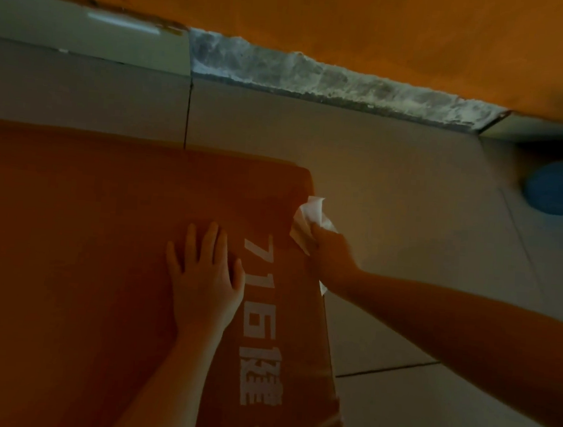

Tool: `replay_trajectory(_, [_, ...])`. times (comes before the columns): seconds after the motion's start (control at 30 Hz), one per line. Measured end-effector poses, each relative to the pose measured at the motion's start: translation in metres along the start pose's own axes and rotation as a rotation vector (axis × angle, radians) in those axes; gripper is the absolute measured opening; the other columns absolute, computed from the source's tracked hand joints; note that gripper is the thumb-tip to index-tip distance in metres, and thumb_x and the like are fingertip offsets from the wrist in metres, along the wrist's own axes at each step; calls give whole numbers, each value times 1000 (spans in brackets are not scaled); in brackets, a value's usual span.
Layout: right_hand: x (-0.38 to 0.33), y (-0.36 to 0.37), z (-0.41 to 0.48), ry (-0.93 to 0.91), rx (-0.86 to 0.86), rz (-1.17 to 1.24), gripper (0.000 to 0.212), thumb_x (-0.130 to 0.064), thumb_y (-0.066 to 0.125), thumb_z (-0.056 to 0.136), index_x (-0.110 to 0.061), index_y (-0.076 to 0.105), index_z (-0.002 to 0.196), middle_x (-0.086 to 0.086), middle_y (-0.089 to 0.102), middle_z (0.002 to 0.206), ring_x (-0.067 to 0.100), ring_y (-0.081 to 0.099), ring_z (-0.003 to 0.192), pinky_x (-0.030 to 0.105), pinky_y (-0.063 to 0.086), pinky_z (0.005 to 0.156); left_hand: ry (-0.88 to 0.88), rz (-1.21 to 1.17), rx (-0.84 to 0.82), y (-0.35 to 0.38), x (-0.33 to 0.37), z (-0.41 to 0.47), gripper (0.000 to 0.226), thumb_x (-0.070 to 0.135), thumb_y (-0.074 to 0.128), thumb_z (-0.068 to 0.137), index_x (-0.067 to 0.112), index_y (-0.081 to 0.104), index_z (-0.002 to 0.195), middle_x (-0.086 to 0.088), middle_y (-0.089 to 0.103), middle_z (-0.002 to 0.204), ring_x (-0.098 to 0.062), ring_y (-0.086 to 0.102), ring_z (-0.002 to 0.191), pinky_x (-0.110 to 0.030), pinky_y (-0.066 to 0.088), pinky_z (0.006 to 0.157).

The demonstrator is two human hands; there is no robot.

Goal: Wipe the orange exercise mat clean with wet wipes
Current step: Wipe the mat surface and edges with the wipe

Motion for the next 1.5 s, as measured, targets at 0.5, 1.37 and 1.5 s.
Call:
replay_trajectory(0.5, [-6, -24, 101, 96, 448, 470, 32, -15, 46, 97, -28, 67, 77, -12, 52, 60, 3, 43, 46, 17, 30, 41, 12, 22, 87, 4, -1, 2, 53, 37, 37, 91, 5, 56, 130, -11, 49, 142, -37, 34, 138, -61, 21, 113])
replay_trajectory(1.37, [25, 13, 7, 185, 467, 233, 30, -9, 45, 95, -19, 73, 91, -6, 53, 62, 4, 43, 49, 20, 28, 45, 1, 20, 97, 5, -2, 2, 55, 39, 34, 91, 6, 56, 128, -11, 49, 141, -36, 34, 139, -60, 20, 114])
replay_trajectory(1.5, [23, 1, 19, 257, 472, 254, 33, -14, 45, 96, -19, 59, 66, -7, 47, 56, 7, 41, 48, 22, 26, 45, 2, 7, 98, 7, -2, 4, 54, 39, 35, 91, 6, 56, 128, -11, 49, 142, -35, 33, 139, -60, 20, 114])
Point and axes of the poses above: each hand's wrist, its own z-axis towards the middle knuckle, its own y-axis out of the palm, x = y × z, the point moved 4 cm from there along z, towards the middle knuckle
